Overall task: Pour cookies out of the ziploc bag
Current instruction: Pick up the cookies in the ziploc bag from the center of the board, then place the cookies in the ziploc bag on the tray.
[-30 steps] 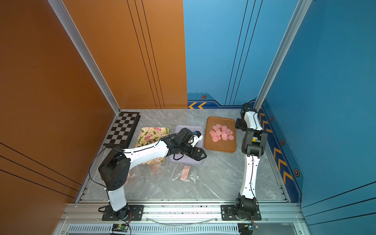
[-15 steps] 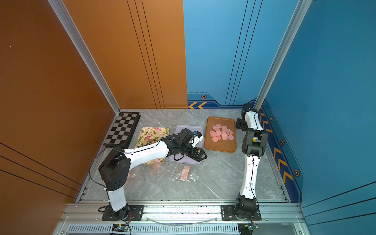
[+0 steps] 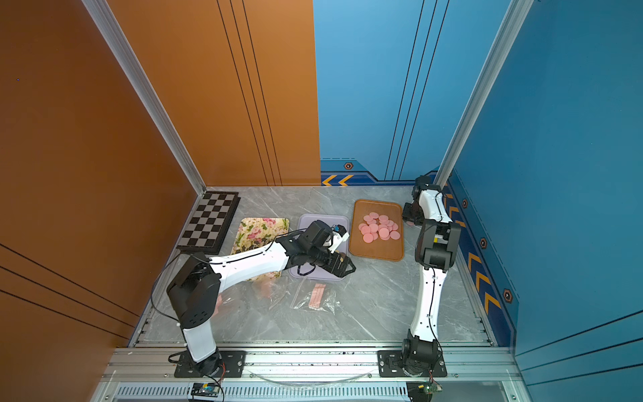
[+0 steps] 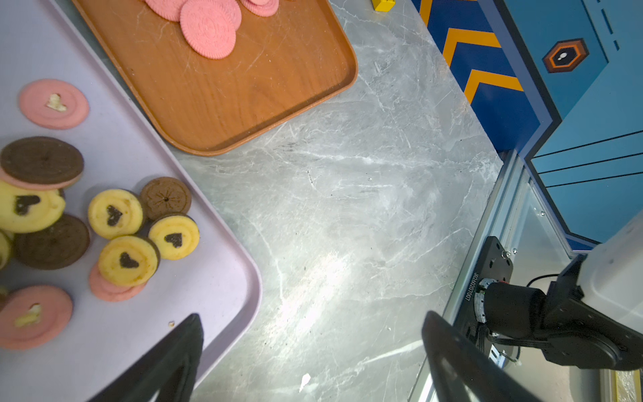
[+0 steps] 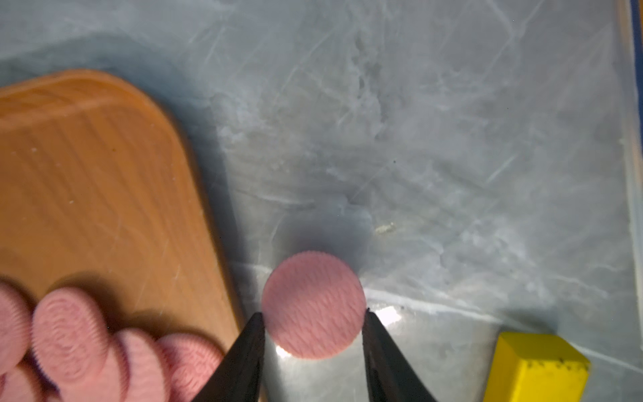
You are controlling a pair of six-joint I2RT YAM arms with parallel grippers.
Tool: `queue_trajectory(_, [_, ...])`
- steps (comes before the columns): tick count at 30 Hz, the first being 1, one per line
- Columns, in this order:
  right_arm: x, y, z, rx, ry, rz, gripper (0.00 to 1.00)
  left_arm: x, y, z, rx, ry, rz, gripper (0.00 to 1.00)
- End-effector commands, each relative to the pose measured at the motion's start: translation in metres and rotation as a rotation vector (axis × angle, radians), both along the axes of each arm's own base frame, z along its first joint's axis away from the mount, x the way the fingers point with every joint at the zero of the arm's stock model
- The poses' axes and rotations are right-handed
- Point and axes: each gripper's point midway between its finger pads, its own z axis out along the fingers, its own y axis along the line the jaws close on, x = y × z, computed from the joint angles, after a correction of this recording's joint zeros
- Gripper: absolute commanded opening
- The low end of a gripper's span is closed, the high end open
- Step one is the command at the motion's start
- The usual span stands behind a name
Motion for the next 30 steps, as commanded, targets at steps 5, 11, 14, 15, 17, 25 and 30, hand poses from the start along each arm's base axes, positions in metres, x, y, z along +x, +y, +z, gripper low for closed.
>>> queue_trajectory(5, [-0.018,0.036,0.045,0.027,-0.055,0.06,0.45,-0.011,0.004,0.018,-0.013,-0.034,0.006,0.98])
queue_trajectory(11, [-0.032,0.076,0.058,0.07,-0.079,0.115,0.45,-0.02,0.008,0.031,-0.014,-0.079,0.014,0.98])
queue_trajectory(14, [-0.037,0.099,0.058,0.083,-0.074,0.154,0.45,-0.024,0.014,0.033,-0.007,-0.095,0.029,0.98])
queue_trajectory(15, [-0.038,0.106,0.057,0.086,-0.073,0.165,0.45,-0.025,0.016,0.034,-0.006,-0.098,0.034,0.98])
queue_trajectory(17, [-0.038,0.123,0.054,0.091,-0.073,0.189,0.45,-0.03,0.021,0.036,-0.003,-0.109,0.042,0.98])
queue_trajectory(25, [-0.041,0.149,0.049,0.063,-0.066,0.22,0.6,-0.047,0.042,0.044,0.002,-0.14,0.073,0.98])
queue_trajectory(30, [-0.056,0.147,0.064,0.045,-0.084,0.223,0.65,-0.053,0.052,0.046,0.012,-0.166,0.089,0.98])
